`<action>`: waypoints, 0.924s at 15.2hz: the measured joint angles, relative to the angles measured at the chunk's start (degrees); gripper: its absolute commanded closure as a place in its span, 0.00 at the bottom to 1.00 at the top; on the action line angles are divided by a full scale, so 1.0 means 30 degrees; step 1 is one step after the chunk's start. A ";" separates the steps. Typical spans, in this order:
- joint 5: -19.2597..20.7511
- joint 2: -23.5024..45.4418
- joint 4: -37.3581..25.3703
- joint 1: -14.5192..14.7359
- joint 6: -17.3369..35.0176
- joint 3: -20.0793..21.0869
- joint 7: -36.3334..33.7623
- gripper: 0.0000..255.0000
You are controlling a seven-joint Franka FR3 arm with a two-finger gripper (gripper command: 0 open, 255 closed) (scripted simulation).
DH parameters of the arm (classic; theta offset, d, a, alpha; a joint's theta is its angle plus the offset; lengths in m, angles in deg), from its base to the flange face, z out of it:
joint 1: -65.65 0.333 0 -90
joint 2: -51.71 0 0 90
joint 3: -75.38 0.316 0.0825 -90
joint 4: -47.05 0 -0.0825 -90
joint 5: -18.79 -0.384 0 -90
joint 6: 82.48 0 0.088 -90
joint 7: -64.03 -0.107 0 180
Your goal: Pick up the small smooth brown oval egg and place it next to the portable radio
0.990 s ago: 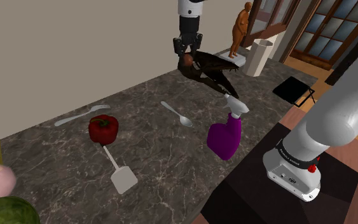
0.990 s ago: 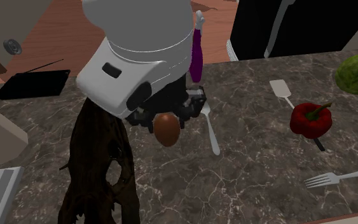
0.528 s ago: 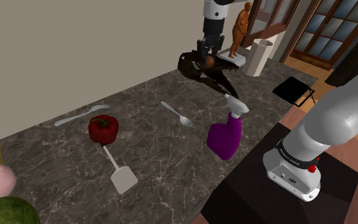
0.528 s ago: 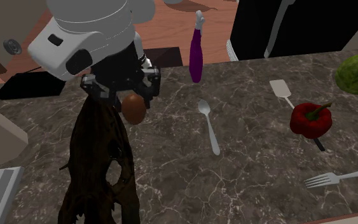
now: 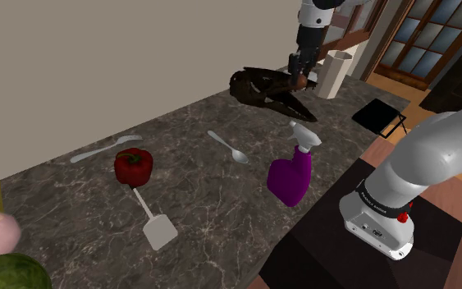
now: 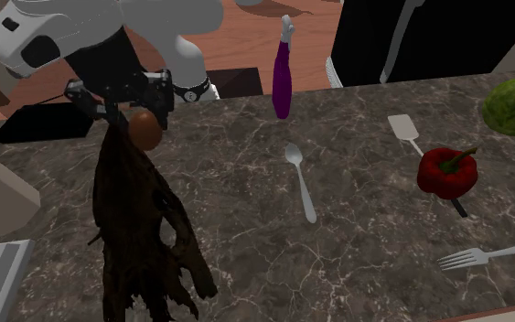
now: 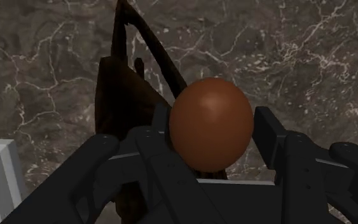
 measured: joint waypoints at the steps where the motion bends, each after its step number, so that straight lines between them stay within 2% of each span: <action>1: 0.0195 -0.0338 0.0324 -0.0214 -0.0018 -0.0322 0.0426 1.00; 9: 0.2054 -0.3537 0.2779 -0.1966 -0.0741 -0.2785 0.3525 1.00; 14: 0.3600 -0.4915 0.3344 -0.3320 -0.1417 -0.4578 0.5747 1.00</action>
